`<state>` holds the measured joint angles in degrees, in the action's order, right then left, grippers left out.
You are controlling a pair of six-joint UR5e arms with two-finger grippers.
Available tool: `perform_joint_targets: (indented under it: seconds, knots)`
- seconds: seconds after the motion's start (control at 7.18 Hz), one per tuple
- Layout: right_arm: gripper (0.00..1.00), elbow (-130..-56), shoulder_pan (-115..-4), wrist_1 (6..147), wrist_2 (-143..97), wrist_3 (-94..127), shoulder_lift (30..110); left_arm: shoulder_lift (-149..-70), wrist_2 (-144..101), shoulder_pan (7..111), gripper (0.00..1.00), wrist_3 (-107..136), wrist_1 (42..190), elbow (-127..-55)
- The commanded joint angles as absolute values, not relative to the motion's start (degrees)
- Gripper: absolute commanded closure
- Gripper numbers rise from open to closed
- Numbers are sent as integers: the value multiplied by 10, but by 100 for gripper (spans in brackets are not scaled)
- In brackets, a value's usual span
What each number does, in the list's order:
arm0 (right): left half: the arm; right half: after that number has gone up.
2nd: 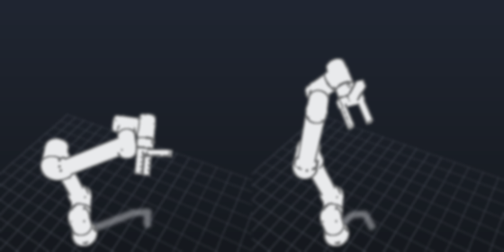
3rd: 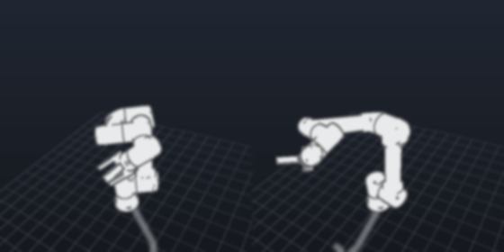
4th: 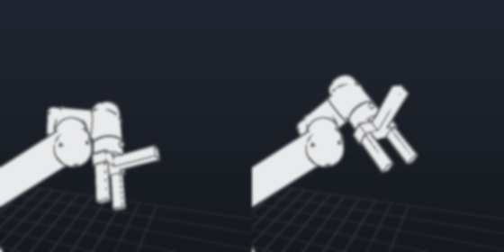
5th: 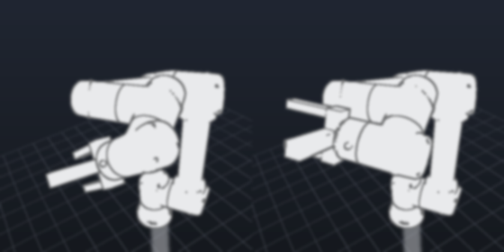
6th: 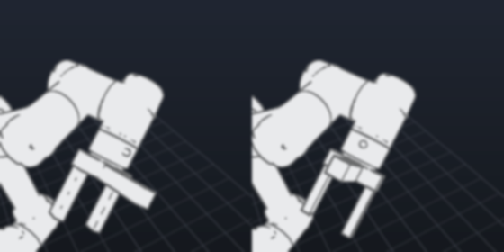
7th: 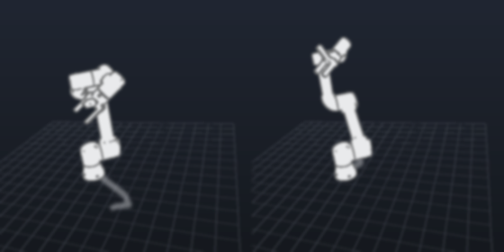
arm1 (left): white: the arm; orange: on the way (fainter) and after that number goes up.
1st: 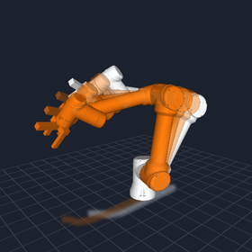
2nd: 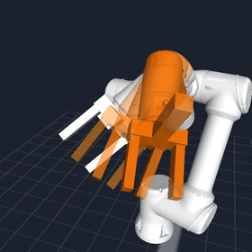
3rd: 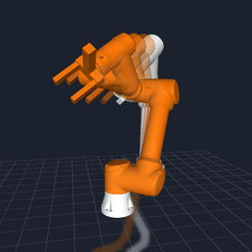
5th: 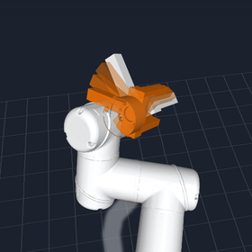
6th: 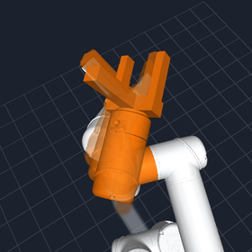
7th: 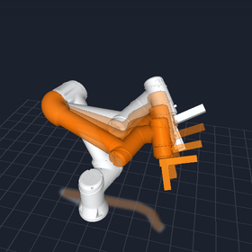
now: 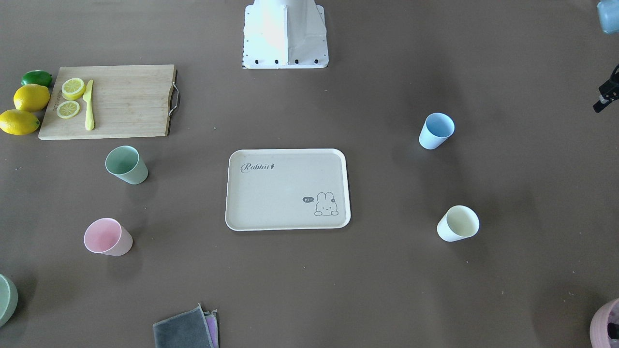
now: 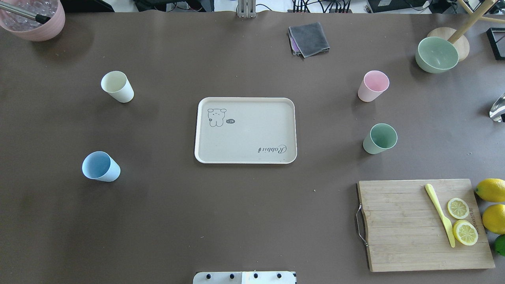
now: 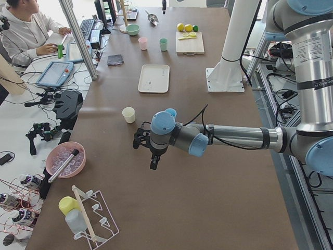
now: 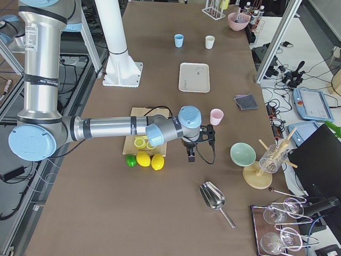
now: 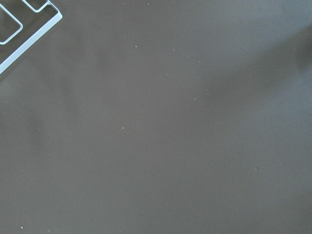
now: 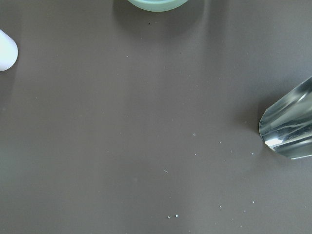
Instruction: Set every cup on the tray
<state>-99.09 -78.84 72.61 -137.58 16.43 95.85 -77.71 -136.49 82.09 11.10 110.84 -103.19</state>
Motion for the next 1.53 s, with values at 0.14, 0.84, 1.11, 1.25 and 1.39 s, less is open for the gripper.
perform_joint_targets:
  seconds: [0.14,0.84,1.11,1.25,1.39]
  knots:
    - [0,-991,-788,725,-1375,163,960,-771,-1365,819,3,110,1121,-1020]
    - [0,-991,-771,646,-1441,166,960,-776,-1358,817,2,115,1121,-1016]
    - [0,-992,-706,605,-1440,246,950,-775,-1361,817,2,116,1121,-1014]
    - [0,-999,-662,565,-1429,341,927,-775,-1361,817,2,117,1121,-1013]
    - [1,-1001,-619,548,-1387,415,906,-775,-1360,817,2,117,1121,-1013]
